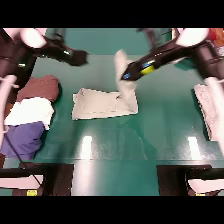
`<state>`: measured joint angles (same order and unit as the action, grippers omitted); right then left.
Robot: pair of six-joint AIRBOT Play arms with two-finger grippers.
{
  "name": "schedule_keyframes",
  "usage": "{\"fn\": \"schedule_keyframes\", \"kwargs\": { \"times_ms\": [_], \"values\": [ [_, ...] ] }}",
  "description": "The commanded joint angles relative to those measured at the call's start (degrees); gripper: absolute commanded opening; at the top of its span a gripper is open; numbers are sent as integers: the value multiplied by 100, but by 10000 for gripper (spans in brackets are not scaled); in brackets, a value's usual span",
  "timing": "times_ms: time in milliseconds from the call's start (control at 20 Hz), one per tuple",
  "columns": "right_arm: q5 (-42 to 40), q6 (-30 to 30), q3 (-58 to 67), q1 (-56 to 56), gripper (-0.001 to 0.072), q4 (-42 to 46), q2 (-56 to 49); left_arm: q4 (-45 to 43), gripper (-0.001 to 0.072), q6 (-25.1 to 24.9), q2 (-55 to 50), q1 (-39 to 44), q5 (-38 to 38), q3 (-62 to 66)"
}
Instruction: Fold the shirts.
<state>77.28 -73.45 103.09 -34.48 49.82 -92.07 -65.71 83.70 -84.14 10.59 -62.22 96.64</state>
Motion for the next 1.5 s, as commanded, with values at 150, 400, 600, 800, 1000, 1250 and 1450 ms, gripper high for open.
{"fn": "schedule_keyframes", "kwargs": {
  "times_ms": [150,400,600,800,1000,1250,1450],
  "values": [
    [-2365,859,278,-1694,650,-717,-1394,-334,28,-13,846,-1239,-485,7],
    [-483,367,612,-1045,521,282,-1139,-332,28,-186,896,-1438,-1058,7],
    [-17,188,-769,142,521,431,-431,-291,28,-186,896,-1438,-1198,7],
    [-297,144,-2221,1434,579,339,105,-278,28,-184,883,-1438,-1191,2],
    [-398,151,-2994,2201,713,-566,-190,-236,28,-184,879,-1438,-1167,2],
    [-461,407,-2721,1869,696,-1478,-1106,-210,28,-184,879,-1438,-1169,0],
    [-645,404,-1947,1110,695,-1759,-1722,-199,28,-184,879,-1438,-1182,2]
  ]
}}
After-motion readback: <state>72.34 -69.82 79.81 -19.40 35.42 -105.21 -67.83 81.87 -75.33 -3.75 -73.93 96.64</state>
